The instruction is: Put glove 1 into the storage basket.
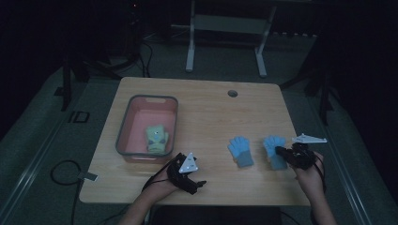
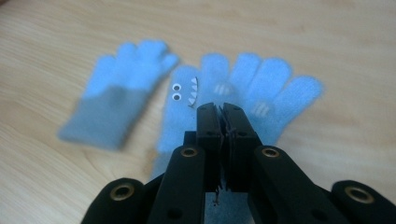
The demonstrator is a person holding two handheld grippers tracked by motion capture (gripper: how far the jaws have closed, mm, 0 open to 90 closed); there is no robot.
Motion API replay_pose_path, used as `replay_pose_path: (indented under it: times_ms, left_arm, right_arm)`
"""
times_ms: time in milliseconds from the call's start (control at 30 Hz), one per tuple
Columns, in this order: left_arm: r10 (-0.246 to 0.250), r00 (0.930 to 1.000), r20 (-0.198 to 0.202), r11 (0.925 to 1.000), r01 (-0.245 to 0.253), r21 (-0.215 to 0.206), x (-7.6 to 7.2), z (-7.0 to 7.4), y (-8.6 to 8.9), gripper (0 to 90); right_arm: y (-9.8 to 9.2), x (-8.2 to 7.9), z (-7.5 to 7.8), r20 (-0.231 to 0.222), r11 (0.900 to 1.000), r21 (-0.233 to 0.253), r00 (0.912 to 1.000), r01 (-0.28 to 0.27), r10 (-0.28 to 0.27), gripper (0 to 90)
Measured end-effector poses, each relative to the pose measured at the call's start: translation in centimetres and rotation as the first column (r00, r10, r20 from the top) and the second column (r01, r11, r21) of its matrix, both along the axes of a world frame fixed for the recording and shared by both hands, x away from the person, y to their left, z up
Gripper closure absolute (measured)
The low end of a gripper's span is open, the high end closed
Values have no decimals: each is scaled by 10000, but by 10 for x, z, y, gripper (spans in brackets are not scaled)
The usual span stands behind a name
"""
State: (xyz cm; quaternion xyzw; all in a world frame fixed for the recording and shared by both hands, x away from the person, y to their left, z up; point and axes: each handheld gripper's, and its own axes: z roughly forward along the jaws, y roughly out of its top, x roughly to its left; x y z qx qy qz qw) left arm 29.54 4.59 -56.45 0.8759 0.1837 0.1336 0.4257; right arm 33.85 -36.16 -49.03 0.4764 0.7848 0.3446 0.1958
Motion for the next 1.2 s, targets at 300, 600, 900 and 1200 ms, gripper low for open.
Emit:
replay_pose_path:
  times_ms: [300, 600, 900, 1200]
  left_arm:
    - [-1, 10000, -6, 10000, 1, -92, 0, 0, 1, 92]
    - [35, 10000, 36, 10000, -34, -88, 0, 2, 2, 92]
    - [7, 10000, 69, 9999, -6, -149, -1, 3, 3, 92]
    - [-18, 10000, 67, 10000, 19, -70, -1, 3, 3, 92]
  right_arm:
    - [36, 11, 14, 154, 9983, 354, 9988, -468, 463, 867]
    - [72, 18, 17, 80, 9928, 586, 9945, -1044, 1042, 866]
    - [96, 22, 3, -303, 9910, 258, 9907, -1316, 1323, 866]
    - [103, 29, -18, -841, 9902, -9, 9867, -1395, 1389, 865]
